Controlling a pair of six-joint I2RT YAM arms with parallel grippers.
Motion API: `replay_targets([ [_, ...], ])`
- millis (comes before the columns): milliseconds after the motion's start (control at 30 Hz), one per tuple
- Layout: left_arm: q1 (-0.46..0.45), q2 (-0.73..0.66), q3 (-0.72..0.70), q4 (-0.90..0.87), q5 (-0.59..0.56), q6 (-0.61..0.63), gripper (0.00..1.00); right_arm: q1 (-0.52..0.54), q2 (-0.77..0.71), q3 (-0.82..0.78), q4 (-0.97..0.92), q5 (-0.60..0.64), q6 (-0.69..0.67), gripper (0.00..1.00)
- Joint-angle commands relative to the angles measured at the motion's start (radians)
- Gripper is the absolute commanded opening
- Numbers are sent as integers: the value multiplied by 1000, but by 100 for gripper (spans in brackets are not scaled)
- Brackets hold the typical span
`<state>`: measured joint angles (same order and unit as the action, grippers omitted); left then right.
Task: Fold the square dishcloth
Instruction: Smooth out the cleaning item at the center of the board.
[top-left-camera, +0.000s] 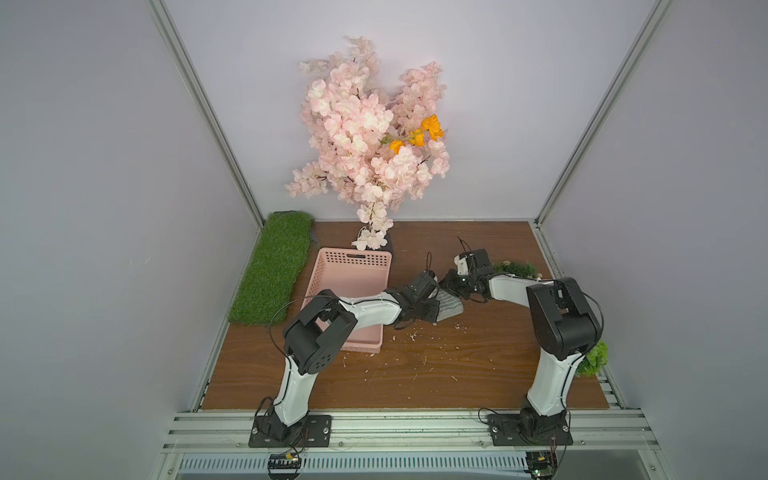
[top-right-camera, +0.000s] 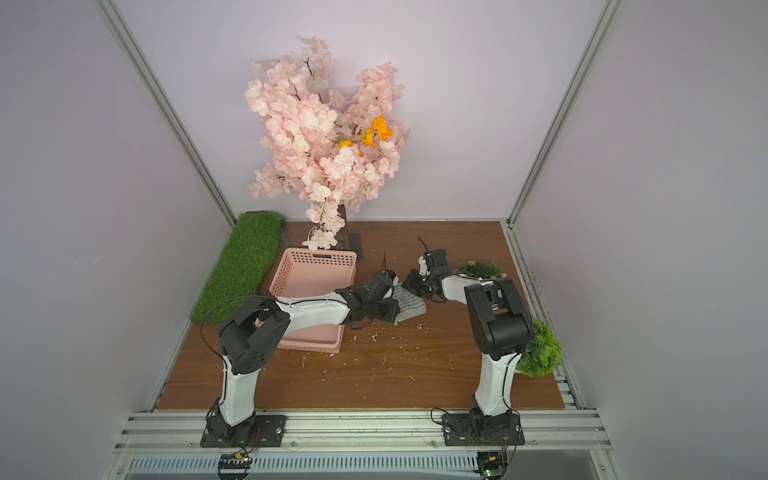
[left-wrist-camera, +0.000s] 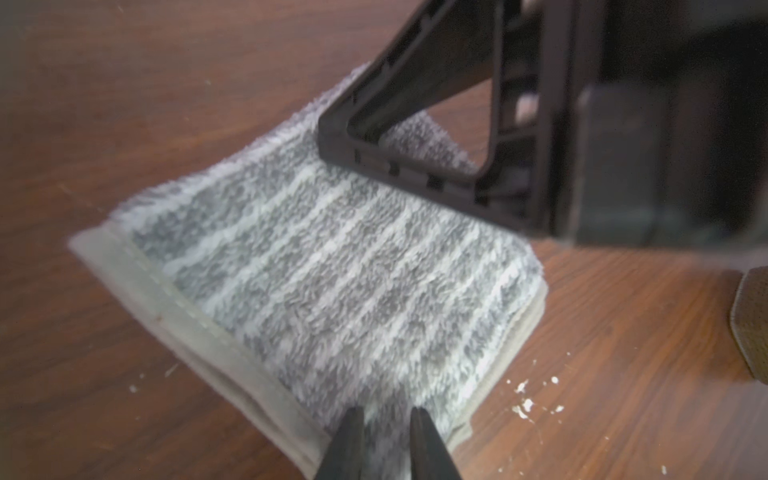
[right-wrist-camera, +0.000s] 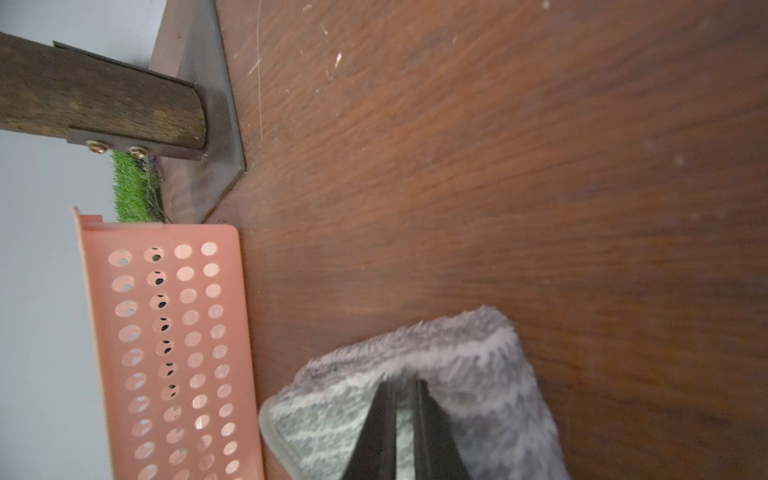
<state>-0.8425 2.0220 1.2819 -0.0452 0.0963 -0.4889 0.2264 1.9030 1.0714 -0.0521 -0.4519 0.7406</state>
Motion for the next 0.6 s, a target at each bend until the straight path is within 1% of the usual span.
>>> replay_targets([
  [0,15,18,-14,-21,-26,0,22,-16,5,33,2,7,-16,12],
  [367,35,22,-32,-15,-45,-1,22,-49,15,24,0,14,-23,12],
  [567,57,8,-27,-21,-61,11,28,-50,-30,0,-25,27,-37,12],
])
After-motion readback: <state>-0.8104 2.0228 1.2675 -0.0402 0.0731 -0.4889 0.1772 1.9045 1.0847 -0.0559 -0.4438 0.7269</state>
